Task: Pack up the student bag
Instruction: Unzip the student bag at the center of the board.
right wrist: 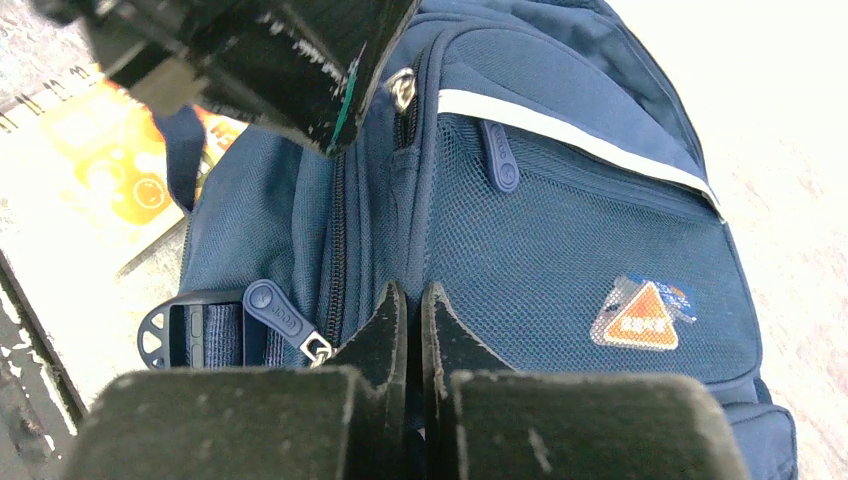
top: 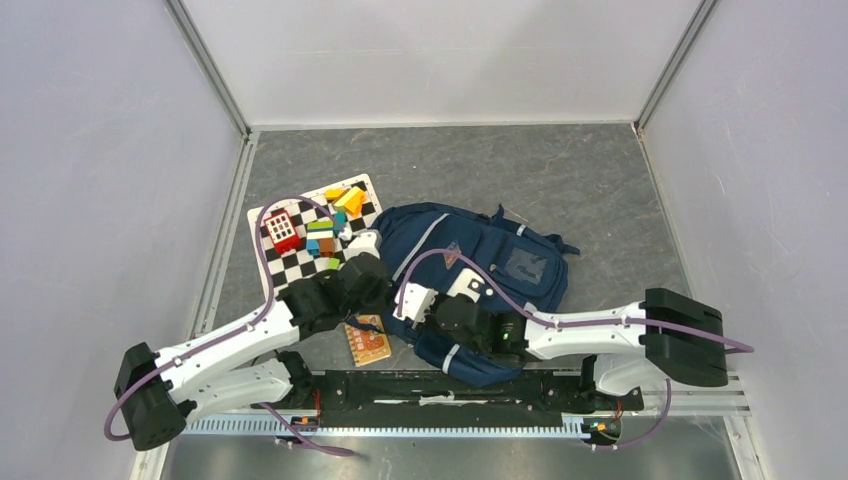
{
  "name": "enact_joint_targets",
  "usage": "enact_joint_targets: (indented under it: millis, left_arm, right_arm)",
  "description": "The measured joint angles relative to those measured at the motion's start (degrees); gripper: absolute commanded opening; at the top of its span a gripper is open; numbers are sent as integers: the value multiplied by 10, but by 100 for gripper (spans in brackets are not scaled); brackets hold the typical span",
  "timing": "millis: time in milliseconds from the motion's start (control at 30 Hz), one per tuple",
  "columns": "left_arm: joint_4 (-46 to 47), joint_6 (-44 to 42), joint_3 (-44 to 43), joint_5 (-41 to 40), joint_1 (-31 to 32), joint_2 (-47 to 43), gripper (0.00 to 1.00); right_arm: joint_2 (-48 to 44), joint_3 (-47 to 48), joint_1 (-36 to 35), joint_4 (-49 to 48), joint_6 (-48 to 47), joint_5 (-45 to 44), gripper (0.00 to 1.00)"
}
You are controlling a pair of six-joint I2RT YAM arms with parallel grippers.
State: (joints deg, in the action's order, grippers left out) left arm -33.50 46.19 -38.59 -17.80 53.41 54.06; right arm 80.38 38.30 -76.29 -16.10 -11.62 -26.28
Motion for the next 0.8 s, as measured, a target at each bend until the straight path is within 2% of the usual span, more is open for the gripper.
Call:
enact_joint_targets:
  millis: [333, 800]
  left_arm:
    - [-3, -61, -53, 34, -94, 45, 2]
    - [28, -281, -129, 166, -195, 160, 2]
  right_arm:
    - [-64, -22, 7, 26, -8, 30, 0]
    - [-119, -30, 17, 85, -14, 88, 0]
